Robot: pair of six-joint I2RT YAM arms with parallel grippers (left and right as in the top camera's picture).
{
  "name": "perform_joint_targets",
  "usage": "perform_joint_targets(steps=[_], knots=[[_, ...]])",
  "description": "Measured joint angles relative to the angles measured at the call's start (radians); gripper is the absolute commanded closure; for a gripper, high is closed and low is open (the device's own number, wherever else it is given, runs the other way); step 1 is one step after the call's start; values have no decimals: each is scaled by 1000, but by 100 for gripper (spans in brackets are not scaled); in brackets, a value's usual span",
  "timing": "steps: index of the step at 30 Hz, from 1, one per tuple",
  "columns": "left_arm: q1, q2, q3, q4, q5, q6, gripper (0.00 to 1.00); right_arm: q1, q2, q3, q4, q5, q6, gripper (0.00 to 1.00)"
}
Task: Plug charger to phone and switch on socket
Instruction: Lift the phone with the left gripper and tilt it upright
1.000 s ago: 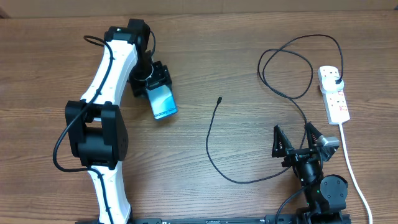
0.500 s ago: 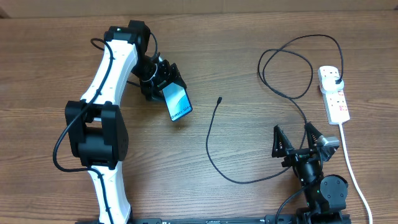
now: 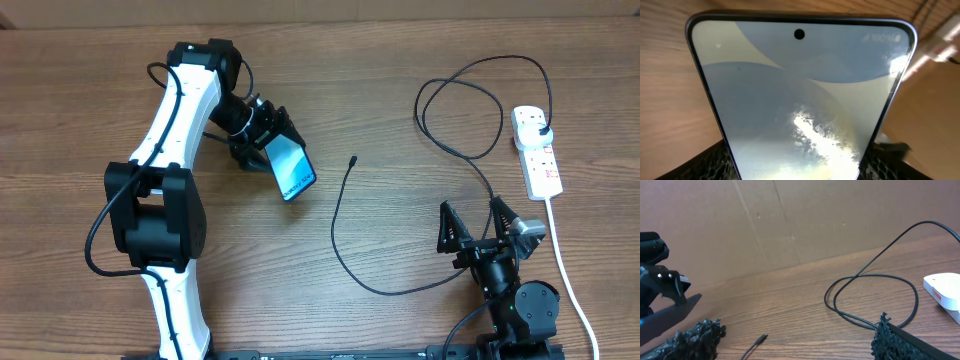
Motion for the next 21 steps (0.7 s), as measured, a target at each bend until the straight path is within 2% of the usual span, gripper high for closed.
perform_joint_targets(steps=[11,21], knots=[[0,0,0,-44,212,-137,27,0,0,0,0,0,0,0],[9,0,0,-130,395,-164,31,0,0,0,0,0,0,0]])
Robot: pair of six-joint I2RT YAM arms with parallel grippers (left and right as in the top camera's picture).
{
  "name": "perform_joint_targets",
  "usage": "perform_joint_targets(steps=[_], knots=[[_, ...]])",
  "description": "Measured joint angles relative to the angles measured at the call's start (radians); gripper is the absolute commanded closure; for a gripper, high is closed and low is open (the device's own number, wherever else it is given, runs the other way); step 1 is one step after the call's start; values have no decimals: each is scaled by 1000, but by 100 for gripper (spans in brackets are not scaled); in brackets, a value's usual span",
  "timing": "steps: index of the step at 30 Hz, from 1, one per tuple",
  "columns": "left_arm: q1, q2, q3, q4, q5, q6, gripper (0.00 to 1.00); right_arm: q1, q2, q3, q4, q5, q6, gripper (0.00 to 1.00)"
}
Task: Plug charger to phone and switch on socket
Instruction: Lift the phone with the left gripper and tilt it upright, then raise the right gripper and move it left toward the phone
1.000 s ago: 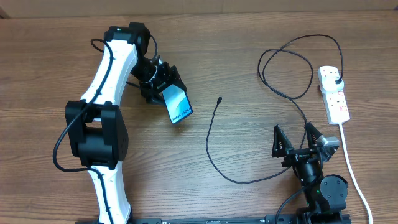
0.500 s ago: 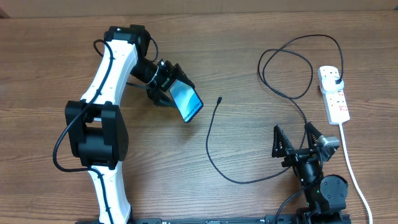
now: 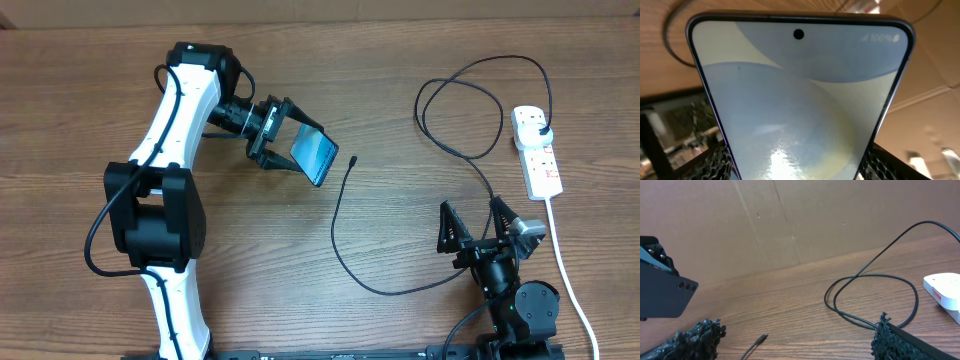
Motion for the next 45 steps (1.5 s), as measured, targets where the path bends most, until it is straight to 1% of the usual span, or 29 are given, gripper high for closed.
perform_joint_targets(steps=[19,41,45], knots=[[62,0,0,-56,192,-4,32,0,0,0,0,0,0,0],[63,0,0,-69,216,-13,32,0,0,0,0,1,0,0],[63,0,0,-71,216,-31,32,0,0,0,-1,0,0,0]])
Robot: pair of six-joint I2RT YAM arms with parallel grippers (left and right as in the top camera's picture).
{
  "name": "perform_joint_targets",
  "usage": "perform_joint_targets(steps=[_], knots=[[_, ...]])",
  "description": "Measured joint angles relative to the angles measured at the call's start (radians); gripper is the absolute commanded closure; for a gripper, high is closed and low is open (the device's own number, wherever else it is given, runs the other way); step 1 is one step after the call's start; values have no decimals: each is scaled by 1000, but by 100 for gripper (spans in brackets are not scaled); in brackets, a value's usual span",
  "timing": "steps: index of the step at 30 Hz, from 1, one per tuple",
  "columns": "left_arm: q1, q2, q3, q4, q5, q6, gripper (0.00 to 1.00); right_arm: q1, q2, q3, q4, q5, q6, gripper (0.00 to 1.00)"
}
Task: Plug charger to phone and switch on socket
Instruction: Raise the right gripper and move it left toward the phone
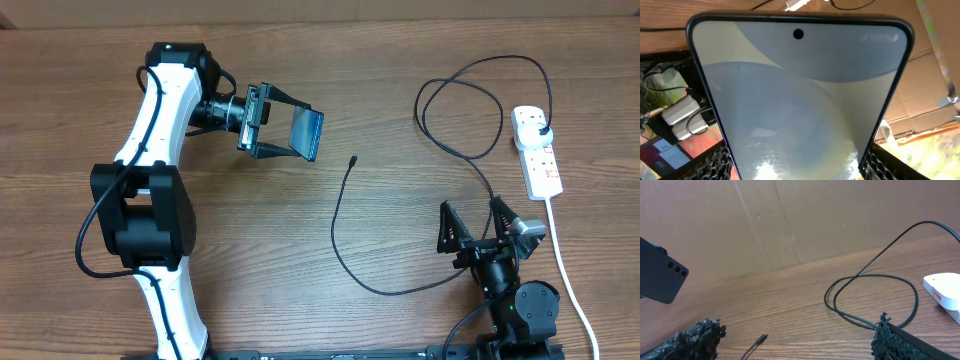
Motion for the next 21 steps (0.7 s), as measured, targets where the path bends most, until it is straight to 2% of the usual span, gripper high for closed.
perform_joint_targets(steps=[10,16,21], knots=[[0,0,0,0,1,-69,32,0,11,0,-13,-87,18,0],[0,0,1,1,3,-86,32,0,84,29,-109,-124,67,0],[0,0,1,1,2,-93,32,0,161,146,-229,-142,80,0]])
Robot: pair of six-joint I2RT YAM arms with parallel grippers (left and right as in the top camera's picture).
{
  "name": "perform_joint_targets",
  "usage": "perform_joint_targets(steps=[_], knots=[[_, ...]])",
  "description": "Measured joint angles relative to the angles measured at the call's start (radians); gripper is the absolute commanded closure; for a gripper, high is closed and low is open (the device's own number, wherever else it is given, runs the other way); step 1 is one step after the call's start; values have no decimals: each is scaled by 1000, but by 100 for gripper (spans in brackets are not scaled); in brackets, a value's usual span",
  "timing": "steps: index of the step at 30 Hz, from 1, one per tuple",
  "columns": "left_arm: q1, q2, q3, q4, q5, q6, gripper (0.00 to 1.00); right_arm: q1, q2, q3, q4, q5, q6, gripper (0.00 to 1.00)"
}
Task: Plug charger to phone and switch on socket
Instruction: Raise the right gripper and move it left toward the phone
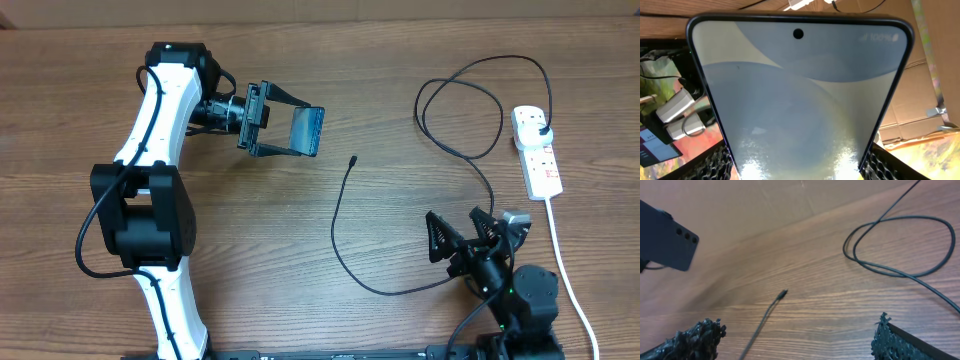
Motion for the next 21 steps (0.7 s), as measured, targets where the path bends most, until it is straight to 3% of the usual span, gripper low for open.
perform_joint_targets(steps=[13,21], knots=[[0,0,0,7,-13,-7,32,0,349,415,-299,-9,6,0],[0,0,0,8,-14,-7,32,1,572,726,-592,-15,5,0]])
